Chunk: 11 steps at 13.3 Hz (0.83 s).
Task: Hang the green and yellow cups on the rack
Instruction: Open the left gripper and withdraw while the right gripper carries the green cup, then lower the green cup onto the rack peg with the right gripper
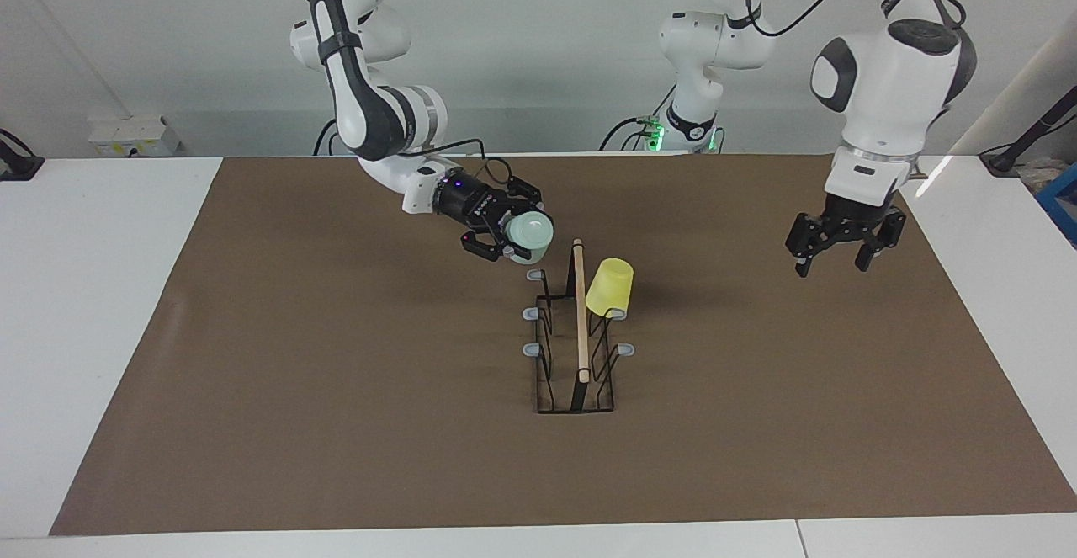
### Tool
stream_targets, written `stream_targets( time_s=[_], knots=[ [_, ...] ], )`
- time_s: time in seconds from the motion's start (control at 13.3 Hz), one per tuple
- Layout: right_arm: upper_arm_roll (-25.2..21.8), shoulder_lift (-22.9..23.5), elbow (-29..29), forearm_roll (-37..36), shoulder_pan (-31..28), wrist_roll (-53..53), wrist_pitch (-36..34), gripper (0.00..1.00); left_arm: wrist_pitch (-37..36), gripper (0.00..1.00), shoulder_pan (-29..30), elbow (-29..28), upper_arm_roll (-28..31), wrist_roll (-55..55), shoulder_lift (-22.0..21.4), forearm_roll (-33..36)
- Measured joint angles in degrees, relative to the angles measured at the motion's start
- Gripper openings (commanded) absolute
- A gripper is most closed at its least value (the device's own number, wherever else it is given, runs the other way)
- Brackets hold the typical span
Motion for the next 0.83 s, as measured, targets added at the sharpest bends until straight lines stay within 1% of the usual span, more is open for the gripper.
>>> stream_targets(
  time_s=[0.15, 0.3, 0.45, 0.6, 0.68, 0.83],
  knots=[
    [0.00, 0.84, -0.07, 0.54, 0.27, -0.73, -0.38, 0.00, -4.42, 1.00, 3.49, 2.71, 0.01, 7.67, -0.01, -1.72],
    [-0.01, 2.76, -0.31, 2.24, 0.44, -2.94, -3.85, 0.00, -9.32, 1.00, 5.30, 6.36, -0.02, 11.08, 0.30, -3.28],
    [-0.07, 5.79, -0.38, 2.35, 0.44, -5.01, -7.27, 0.00, -15.38, 1.00, 5.80, 10.77, -0.09, 12.81, 1.43, -3.89],
    [-0.42, 7.71, -0.31, 2.69, 0.40, -6.82, -11.27, 0.00, -19.32, 1.00, 5.73, 15.18, -0.39, 14.56, 3.17, -3.92],
    [-0.49, 7.82, -0.31, 2.69, 0.40, -6.94, -11.55, 0.00, -20.46, 1.00, 5.67, 16.26, -0.62, 15.39, 3.53, -3.92],
    [-0.48, 7.83, -0.37, 2.69, 0.42, -7.02, -11.57, 0.00, -22.66, 1.00, 5.24, 16.45, -1.11, 15.92, 2.90, -3.98]
  ],
)
